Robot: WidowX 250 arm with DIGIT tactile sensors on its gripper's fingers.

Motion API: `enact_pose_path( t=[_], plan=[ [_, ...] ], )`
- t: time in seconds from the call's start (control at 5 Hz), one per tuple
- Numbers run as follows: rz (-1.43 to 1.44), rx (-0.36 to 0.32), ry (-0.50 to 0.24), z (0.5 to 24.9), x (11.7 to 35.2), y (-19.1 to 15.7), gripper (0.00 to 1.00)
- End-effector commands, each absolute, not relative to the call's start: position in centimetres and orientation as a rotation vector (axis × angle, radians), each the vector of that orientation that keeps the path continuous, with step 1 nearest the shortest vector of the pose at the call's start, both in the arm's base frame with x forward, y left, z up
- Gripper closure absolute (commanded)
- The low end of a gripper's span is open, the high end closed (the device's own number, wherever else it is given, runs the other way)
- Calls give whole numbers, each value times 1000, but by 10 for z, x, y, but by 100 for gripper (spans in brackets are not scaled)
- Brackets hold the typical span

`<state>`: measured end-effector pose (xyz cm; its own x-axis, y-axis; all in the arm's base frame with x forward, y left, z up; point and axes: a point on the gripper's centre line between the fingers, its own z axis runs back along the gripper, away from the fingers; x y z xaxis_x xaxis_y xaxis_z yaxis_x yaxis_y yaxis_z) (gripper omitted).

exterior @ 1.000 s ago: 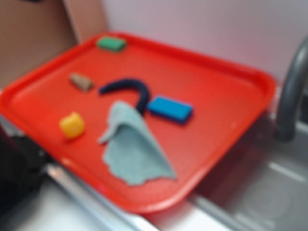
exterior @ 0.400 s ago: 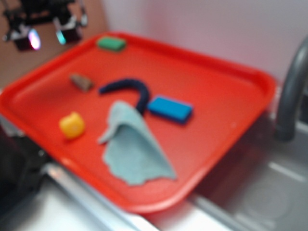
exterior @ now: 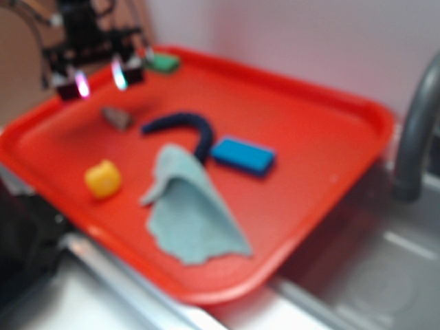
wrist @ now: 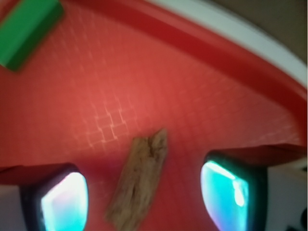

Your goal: Grab the wood chip.

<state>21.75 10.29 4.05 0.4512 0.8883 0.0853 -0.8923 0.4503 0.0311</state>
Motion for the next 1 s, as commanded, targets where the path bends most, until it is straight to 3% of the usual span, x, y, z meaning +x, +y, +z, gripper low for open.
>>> enact_pose_path(
  t=[0.0, 0.2, 0.4, 0.6, 0.8],
  plan=[
    [1072, 36, -27, 21, 213, 93, 12],
    [1059, 8, -52, 25, 210, 87, 100],
    [869, 0, -108, 49, 208, 83, 100],
    [616, 37, -196, 98, 204, 70, 100],
    [366, 25, -200, 148, 187, 55, 100]
  ],
)
